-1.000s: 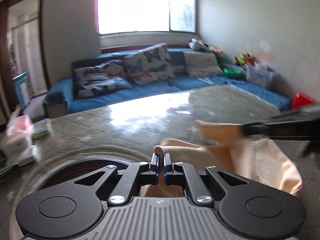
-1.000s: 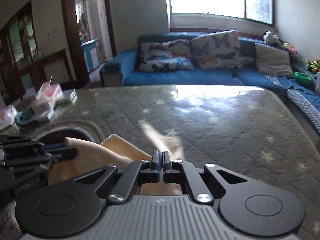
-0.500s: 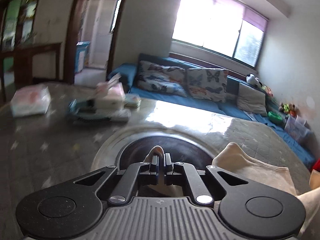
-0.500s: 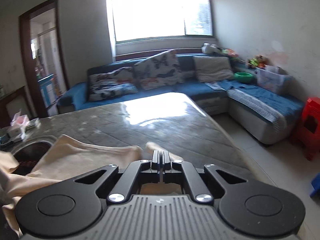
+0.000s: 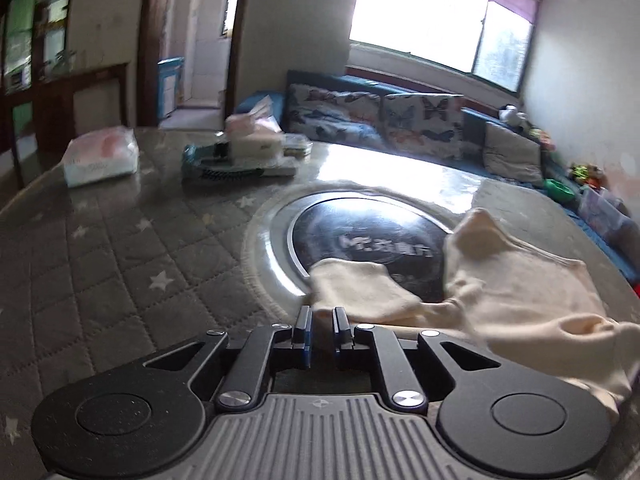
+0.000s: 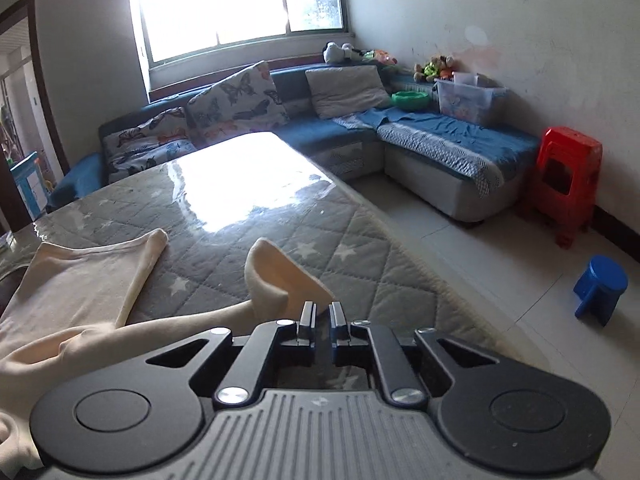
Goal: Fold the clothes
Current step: 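Lift and pull the sweatshirt apart with both grippers to spread it flat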
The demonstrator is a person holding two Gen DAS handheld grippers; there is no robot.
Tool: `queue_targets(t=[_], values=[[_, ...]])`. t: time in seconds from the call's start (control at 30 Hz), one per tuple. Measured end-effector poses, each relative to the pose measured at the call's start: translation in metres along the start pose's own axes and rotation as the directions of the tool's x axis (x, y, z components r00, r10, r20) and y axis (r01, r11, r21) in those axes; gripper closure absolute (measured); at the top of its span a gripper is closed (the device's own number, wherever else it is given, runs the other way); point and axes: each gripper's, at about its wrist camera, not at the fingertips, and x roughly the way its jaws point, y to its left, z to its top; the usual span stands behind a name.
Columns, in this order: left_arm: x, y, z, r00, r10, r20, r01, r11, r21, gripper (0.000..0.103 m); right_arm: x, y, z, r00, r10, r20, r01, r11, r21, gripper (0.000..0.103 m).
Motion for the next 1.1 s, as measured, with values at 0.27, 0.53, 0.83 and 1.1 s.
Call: queue_targets(t=[0.27,0.53,0.83,1.1], values=[[0.011,-0.08,-0.01,0.967,-0.249,-0.053,0.255,0.956,0.149,0.092,0.024,0.019,0.01,0.999,0.045,-0.008,-0.045,0.997,-0.06,0.058],[0.055,-0.145,-0.028,0.898,-0.399,-0.184,0.433,0.874,0.222,0.092,0.034,0.043,0.013,0.997,0.081,-0.004,-0.081,0.988,-0.128,0.058],[0.057,-0.165,-0.048,0.843,-0.463,-0.275,0.529,0.808,0.26,0.092,0.034,0.048,0.02,0.999,0.019,0.038,-0.011,0.98,-0.201,0.097],[0.045,-0.165,-0.056,0.805,-0.496,-0.325,0.584,0.76,0.286,0.093,-0.024,0.013,0.004,0.992,-0.076,0.103,0.088,0.99,-0.11,0.099]])
